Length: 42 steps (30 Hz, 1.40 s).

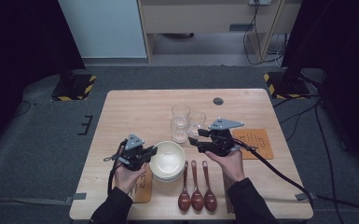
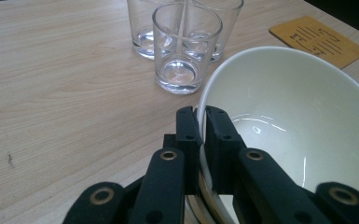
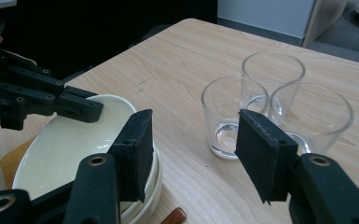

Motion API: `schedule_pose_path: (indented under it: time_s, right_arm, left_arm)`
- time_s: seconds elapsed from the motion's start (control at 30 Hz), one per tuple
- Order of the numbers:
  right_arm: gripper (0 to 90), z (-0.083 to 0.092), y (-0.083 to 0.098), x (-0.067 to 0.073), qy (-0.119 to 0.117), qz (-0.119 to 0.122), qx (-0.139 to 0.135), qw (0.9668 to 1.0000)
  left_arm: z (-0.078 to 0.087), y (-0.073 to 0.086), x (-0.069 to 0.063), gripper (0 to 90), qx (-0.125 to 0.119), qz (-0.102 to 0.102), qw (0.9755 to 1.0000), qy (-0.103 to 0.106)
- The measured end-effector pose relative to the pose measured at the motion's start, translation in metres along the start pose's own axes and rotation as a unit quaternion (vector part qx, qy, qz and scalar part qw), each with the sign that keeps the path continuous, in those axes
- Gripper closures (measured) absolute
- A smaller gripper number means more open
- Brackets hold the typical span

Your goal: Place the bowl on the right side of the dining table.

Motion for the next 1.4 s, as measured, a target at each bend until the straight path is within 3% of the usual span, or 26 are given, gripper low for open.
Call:
schedule_pose_path:
  time_s: [0.43, 0.77, 0.97, 1.2, 1.4]
  right_arm:
    - [47.4, -0.034, 0.021, 0.020, -0.003, 0.023, 0.047, 0.9986]
    - [63.5, -0.049, 0.032, 0.026, 0.005, 0.034, 0.077, 0.9964]
    - [78.2, -0.053, 0.034, 0.029, -0.004, 0.013, 0.082, 0.9965]
    - [78.5, -0.055, 0.034, 0.030, -0.002, 0.004, 0.084, 0.9965]
    - [82.5, -0.058, 0.033, 0.033, 0.026, 0.023, 0.087, 0.9956]
  left_arm:
    - [0.000, 0.000, 0.000, 84.0, 0.000, -0.003, 1.0000, 0.002]
    - [0.000, -0.001, 0.000, 84.0, -0.002, -0.008, 1.0000, -0.001]
    - [0.000, -0.001, 0.000, 83.9, -0.001, -0.011, 0.9999, -0.002]
    - [0.001, -0.001, -0.001, 84.0, -0.002, -0.014, 0.9999, -0.005]
    - [0.001, -0.001, -0.001, 83.8, -0.003, -0.014, 0.9999, -0.007]
Point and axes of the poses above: each handheld gripper's, and its own axes: z roughly backward along the jaws, y roughly out of its underside, x roughly to its left, the point moved 7 cm from there along -z, roughly forward along the jaws, and after that the axes turned 11 degrees about -z, right-handed, at the moved point
